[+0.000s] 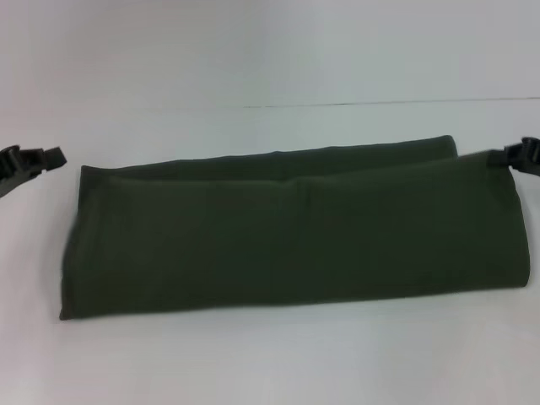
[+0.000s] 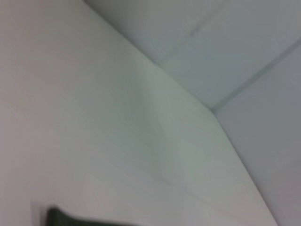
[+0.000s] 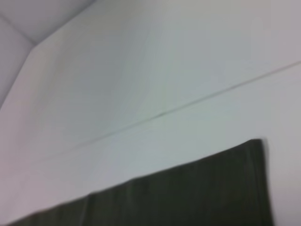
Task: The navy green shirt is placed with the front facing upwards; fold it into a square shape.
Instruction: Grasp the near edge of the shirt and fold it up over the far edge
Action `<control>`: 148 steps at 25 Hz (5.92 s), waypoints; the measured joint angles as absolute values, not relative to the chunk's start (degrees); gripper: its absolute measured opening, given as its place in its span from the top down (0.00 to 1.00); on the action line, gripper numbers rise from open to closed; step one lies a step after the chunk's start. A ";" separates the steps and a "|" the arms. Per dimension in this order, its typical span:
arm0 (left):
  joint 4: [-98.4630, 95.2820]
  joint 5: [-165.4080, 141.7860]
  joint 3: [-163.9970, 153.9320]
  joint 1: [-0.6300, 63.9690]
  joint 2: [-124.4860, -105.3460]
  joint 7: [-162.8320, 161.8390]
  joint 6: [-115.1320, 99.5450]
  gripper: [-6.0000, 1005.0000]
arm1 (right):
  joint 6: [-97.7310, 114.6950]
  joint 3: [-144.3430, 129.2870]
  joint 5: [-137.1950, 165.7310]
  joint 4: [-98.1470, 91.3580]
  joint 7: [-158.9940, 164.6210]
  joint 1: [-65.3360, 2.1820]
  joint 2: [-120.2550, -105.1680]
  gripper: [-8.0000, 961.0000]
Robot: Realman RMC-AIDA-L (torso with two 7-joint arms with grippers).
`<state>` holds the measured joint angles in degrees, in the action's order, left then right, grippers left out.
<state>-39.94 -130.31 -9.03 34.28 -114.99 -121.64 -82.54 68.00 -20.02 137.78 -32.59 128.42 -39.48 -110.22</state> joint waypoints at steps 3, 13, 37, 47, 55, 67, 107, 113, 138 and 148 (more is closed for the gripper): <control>-39.76 -126.99 -9.10 34.71 -117.31 -119.08 -77.74 0.96 | 62.36 -20.02 135.01 -32.58 125.99 -39.70 -112.77 0.95; -37.16 -121.35 -12.37 36.97 -119.86 -114.76 -69.39 0.96 | 54.32 -20.25 128.19 -31.84 123.44 -40.86 -115.62 0.95; -43.73 -138.38 -23.51 40.36 -115.66 -109.26 -77.33 0.40 | 52.43 -24.52 128.05 -28.72 123.51 -41.21 -115.41 0.95; -37.23 -142.13 -27.41 41.36 -116.29 -109.46 -68.11 0.20 | 52.36 -24.52 128.19 -28.06 123.57 -41.22 -115.54 0.95; -35.49 -142.18 -30.13 41.70 -117.04 -109.28 -64.39 0.20 | 52.29 -24.52 128.39 -28.03 123.49 -41.38 -115.51 0.95; -35.09 -142.21 -29.87 41.63 -117.15 -110.61 -61.29 0.21 | 52.17 -24.54 128.42 -28.03 123.40 -41.42 -115.56 0.95; -34.23 -143.80 -35.20 42.51 -117.84 -119.86 -56.53 0.37 | 50.04 -26.63 128.16 -27.50 123.40 -41.92 -115.74 0.95; -33.93 -144.10 -35.88 42.71 -118.00 -119.49 -56.24 0.64 | 50.06 -26.69 128.20 -27.41 123.40 -41.94 -115.74 0.95; -36.33 -143.62 -38.22 42.47 -118.49 -120.29 -56.29 0.98 | 50.10 -26.87 128.13 -27.54 123.40 -42.07 -115.83 0.95; -44.64 -140.53 -36.28 40.80 -118.31 -121.82 -60.79 0.98 | 51.99 -26.88 123.94 -28.67 122.84 -42.07 -115.40 0.95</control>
